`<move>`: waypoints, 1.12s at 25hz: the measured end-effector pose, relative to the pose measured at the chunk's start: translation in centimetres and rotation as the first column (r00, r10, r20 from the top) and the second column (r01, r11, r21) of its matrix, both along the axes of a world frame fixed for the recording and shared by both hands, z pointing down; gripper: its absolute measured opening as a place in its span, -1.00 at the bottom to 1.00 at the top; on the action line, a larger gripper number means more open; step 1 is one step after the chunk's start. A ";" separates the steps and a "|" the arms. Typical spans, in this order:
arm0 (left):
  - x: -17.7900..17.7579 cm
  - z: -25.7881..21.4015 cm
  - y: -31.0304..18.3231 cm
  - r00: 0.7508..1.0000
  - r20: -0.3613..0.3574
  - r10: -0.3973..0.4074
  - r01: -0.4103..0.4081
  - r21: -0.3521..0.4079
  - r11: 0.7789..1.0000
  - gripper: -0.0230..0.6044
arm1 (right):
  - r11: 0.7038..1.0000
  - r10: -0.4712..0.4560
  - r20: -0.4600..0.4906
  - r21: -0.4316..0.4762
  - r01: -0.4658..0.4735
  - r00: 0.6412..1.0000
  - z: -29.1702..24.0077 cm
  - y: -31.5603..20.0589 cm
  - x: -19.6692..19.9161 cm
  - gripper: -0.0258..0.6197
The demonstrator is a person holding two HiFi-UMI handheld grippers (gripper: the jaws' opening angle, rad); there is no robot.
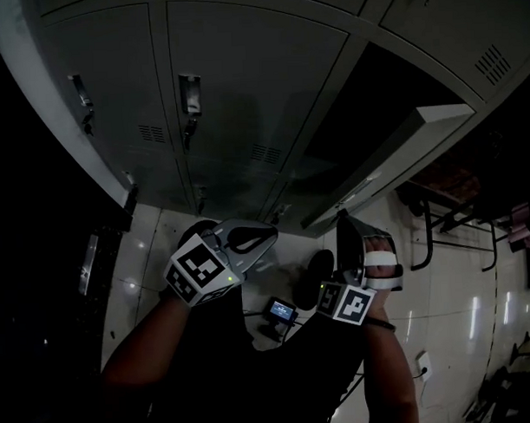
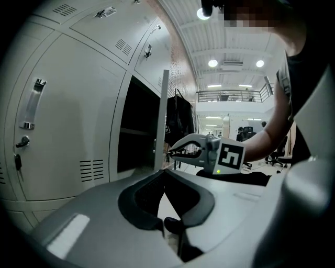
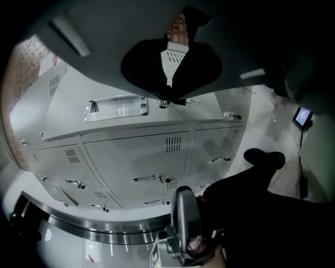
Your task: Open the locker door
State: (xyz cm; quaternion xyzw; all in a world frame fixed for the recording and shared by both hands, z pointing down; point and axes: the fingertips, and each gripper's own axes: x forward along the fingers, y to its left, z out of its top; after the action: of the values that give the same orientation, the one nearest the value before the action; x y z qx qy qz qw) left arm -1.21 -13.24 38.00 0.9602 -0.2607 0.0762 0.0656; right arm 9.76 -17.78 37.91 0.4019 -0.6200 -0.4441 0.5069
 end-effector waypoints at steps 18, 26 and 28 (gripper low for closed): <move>1.3 0.8 -0.1 0.999 0.051 0.013 -0.012 -0.008 1.000 -0.89 | 0.959 0.281 -0.065 0.043 -0.278 0.958 0.5 7.0 16.8 -0.84; 2.0 1.0 -0.1 0.998 0.063 0.021 -0.021 -0.012 1.000 -0.89 | 0.971 0.238 0.124 -0.018 -0.238 0.963 -0.6 8.5 16.7 -0.65; 2.3 1.0 -0.2 0.998 0.065 0.026 -0.026 -0.012 1.000 -0.89 | 0.973 0.229 0.325 -0.091 -0.211 0.918 -1.4 9.8 16.1 -0.65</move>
State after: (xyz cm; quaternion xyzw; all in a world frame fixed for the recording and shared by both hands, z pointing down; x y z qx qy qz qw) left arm 1.04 -13.40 38.97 0.9601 -0.2498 0.1098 0.0612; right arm 25.88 -7.98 36.53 0.5243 -0.6594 -0.2931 0.4522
